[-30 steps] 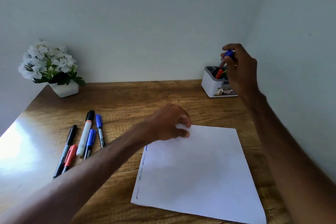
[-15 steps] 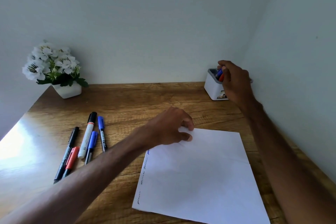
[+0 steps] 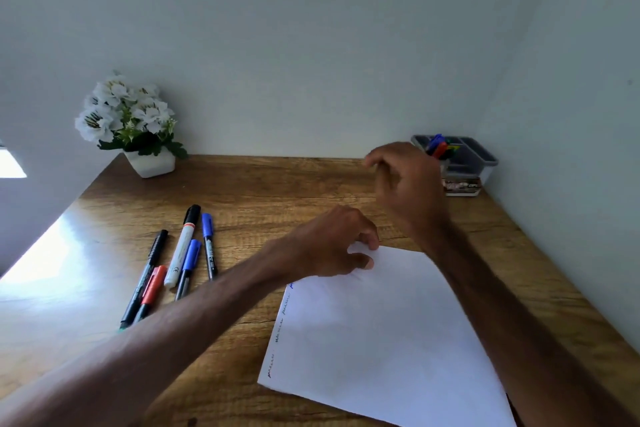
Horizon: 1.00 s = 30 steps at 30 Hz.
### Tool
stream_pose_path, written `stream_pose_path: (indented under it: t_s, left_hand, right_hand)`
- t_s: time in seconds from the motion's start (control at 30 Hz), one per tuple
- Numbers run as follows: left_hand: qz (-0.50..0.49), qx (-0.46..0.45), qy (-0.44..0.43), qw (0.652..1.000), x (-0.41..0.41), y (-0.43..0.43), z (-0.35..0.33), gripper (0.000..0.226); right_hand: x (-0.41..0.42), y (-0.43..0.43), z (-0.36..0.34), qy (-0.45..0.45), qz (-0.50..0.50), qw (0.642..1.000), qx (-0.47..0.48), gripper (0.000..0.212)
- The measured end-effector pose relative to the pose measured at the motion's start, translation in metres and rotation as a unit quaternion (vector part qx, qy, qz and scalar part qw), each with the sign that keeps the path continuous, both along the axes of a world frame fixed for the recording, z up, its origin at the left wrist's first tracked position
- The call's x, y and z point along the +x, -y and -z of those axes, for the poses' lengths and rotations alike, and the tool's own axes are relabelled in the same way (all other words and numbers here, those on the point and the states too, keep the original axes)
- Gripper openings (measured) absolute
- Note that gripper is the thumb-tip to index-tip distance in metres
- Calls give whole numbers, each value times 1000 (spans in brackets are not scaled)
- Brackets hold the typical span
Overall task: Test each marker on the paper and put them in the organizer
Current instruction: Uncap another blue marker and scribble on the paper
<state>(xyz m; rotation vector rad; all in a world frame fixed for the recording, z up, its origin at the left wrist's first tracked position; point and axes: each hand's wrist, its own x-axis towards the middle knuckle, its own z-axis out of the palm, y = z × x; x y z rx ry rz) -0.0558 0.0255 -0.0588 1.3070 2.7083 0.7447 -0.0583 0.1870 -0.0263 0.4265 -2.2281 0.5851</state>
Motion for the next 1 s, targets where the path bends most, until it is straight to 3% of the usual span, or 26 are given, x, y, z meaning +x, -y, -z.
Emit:
stream_pose_path:
  t_s: [0.3, 0.47, 0.63, 0.77, 1.0]
  left_hand:
    - [-29, 42, -87, 995, 17, 72, -7, 15]
    - [-120, 37, -103, 987, 7, 133, -10, 22]
    - [-142, -18, -77, 987, -3, 174, -10, 42]
    - [-104, -71, -56, 990, -6, 193, -18, 57]
    - [-57, -137, -40, 988, -9, 197, -14, 47]
  right_hand:
    - [29, 65, 20, 4, -94, 996, -4, 18]
    - [42, 91, 41, 45, -162, 984, 54, 14]
    - [46, 102, 53, 80, -200, 972, 98, 15]
    - [47, 105, 59, 88, -224, 965, 107, 17]
    - [40, 103, 63, 85, -219, 967, 100, 18]
